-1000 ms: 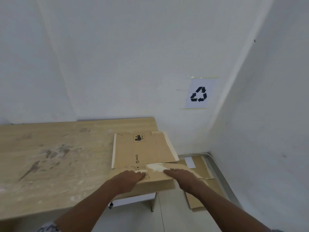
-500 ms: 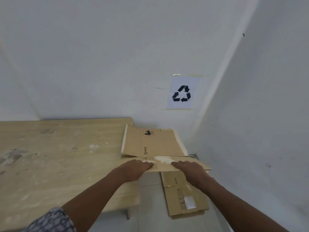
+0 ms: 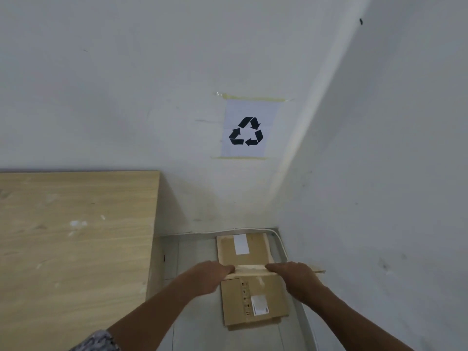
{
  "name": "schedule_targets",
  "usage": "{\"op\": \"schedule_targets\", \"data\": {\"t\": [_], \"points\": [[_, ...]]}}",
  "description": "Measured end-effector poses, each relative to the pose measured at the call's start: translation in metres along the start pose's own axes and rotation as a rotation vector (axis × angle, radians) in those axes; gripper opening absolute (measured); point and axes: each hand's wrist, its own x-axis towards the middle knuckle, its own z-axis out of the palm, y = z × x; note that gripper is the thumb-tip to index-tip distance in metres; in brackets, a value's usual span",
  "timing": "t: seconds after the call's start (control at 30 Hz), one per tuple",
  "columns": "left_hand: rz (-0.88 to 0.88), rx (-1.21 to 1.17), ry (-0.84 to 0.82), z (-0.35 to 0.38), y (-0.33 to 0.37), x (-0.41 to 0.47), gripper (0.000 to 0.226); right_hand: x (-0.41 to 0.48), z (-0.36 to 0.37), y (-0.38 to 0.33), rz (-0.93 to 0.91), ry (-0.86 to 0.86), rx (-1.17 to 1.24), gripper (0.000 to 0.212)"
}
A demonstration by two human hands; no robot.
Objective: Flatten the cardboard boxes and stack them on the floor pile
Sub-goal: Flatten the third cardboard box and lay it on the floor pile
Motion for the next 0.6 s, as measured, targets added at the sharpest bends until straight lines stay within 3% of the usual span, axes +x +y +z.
{"op": "schedule_targets", "data": {"t": [0.27,0.4,0.6], "points": [[-0.062,0.018,0.017,0.042,0.03,0.067,0.056,0.018,0.057,0.071,-0.015,0.008,-0.047,0.057],[-0.102,0.09,0.052,0.082,0.042,0.102,0.065,0.032,0.088,0.106,-0.01,0.04,-0.106,0.062],[-0.175,0.175,0.097,0.14,0.049,0.165,0.08,0.068,0.17,0.148,0.017,0.029,-0.092,0.084]]}}
